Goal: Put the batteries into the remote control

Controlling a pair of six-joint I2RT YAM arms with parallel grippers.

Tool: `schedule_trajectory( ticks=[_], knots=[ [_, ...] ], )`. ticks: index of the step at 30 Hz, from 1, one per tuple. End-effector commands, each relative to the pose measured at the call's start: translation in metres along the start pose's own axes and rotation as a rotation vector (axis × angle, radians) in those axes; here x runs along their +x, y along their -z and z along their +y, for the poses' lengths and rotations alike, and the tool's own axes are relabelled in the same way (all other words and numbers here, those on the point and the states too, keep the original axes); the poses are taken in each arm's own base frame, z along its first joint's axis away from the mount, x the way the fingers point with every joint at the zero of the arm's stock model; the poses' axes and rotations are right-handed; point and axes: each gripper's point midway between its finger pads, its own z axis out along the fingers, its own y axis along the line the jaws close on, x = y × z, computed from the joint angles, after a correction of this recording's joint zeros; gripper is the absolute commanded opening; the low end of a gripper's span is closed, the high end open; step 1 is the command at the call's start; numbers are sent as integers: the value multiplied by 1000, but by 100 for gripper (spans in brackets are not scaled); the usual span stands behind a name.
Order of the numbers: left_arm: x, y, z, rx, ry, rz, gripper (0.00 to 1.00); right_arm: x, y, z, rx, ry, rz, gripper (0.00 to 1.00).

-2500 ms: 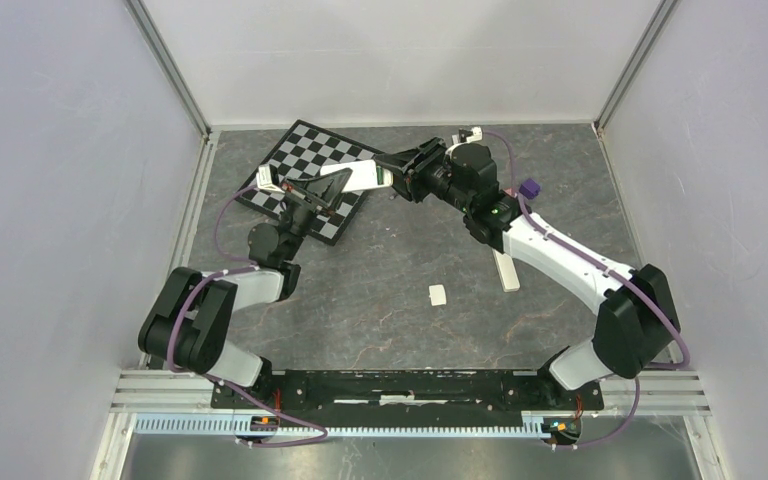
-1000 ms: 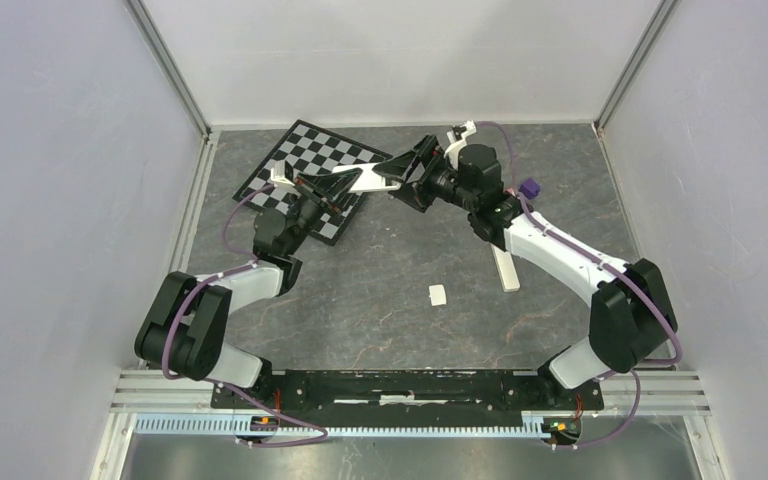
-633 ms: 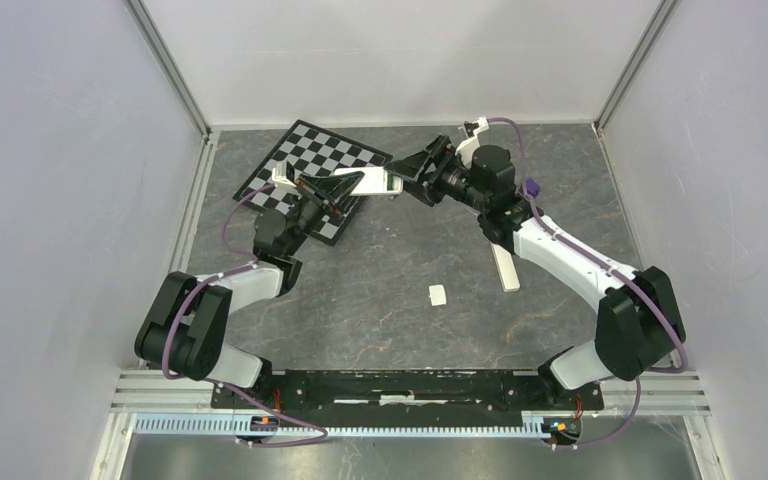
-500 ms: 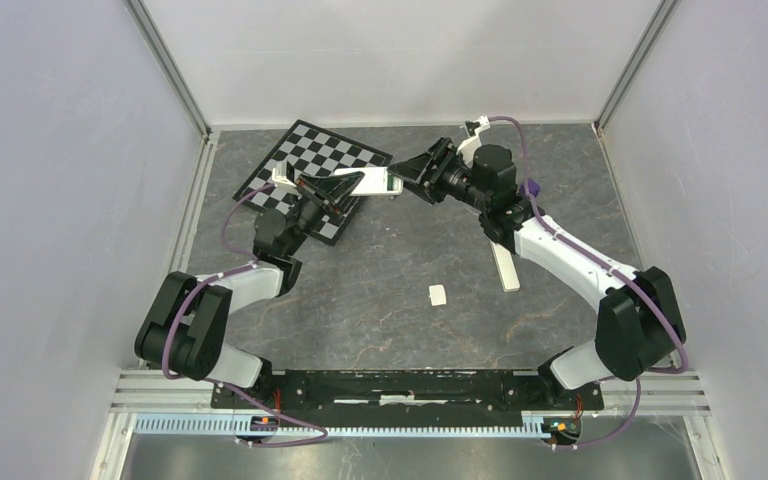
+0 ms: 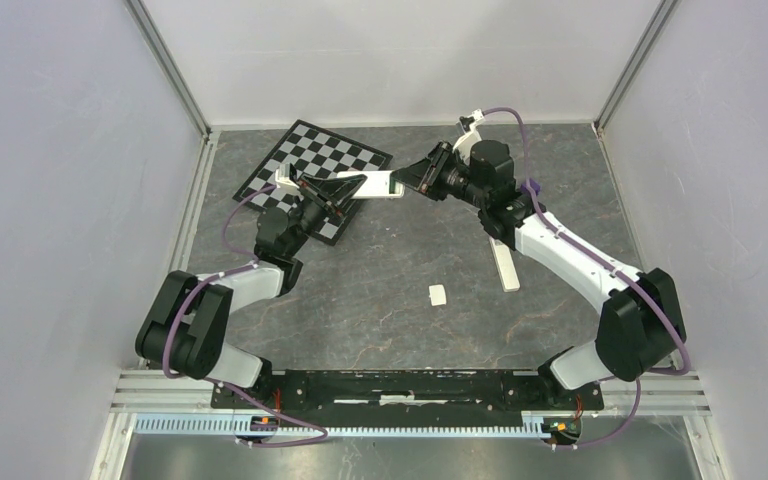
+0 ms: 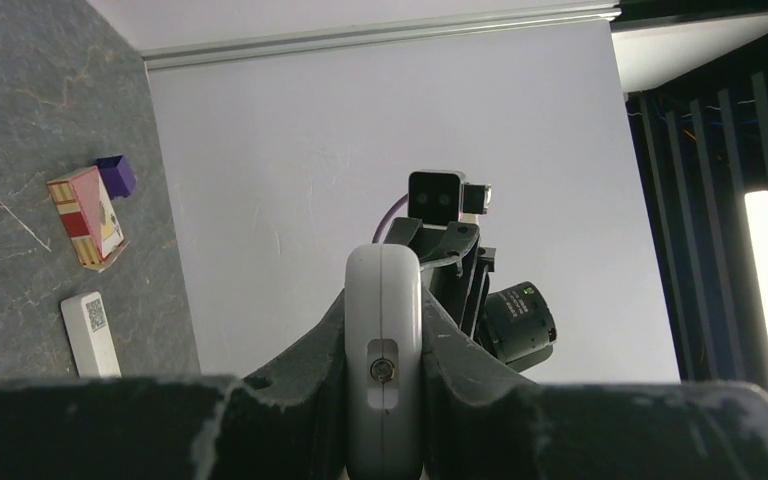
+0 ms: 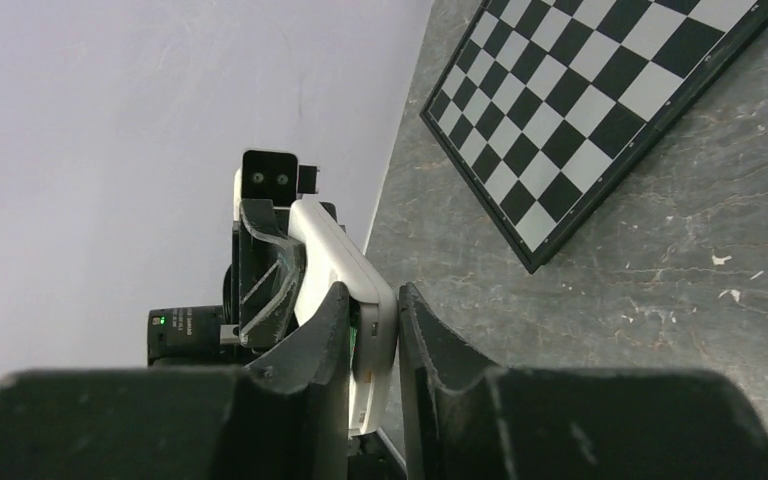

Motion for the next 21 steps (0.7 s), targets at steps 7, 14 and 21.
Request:
schedule_trajectory(
  ticks=[7,14,21],
  knots=[
    [2,-5,-28,100,-71,25,2,-12,-1,-13,75,129,-15,70],
    [-5,10,9,-1,-107,22,2,-70,19,21,17,215,-138,98],
    [-23,30,40,-155,-228,0,2,-120,53,-59,611,638,-114,98]
  ],
)
